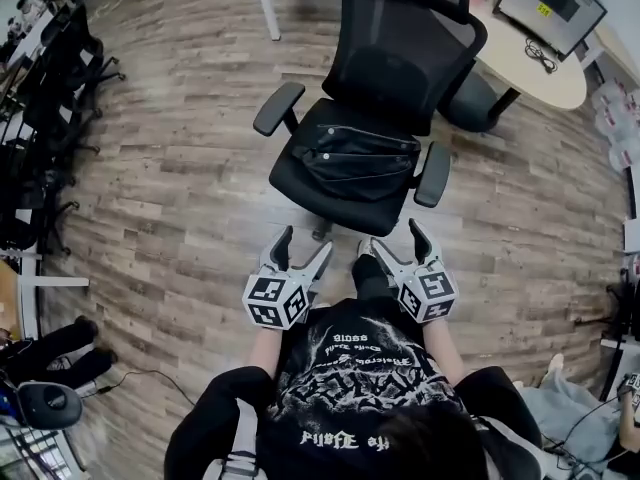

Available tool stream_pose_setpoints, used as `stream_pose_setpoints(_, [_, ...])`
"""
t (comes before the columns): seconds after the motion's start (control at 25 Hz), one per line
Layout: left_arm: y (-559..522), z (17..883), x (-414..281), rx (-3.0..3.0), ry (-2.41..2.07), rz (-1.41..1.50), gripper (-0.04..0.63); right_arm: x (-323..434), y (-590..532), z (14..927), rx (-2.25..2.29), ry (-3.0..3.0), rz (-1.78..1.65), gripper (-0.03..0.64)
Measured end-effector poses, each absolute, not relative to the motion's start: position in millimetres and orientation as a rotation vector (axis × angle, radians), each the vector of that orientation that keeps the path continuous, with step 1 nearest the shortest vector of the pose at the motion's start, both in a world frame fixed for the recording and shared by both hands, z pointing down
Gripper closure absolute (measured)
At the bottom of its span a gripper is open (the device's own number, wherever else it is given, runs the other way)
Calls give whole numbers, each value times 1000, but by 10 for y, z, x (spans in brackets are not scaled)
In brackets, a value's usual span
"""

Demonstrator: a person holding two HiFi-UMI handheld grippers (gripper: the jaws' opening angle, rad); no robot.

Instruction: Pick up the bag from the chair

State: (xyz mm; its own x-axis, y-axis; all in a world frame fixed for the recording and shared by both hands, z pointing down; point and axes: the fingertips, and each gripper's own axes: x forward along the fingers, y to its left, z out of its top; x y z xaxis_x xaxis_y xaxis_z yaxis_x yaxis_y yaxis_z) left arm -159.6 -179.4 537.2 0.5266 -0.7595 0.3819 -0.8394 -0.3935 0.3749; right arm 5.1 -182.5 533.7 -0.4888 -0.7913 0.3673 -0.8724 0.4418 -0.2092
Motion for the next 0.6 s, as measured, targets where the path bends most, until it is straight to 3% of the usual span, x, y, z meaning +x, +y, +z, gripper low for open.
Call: stream_pose_setpoints(0.6, [-3532, 5533, -409, 2168, -1337, 342, 202, 1008, -3708, 5529, 1242, -2530, 626, 222])
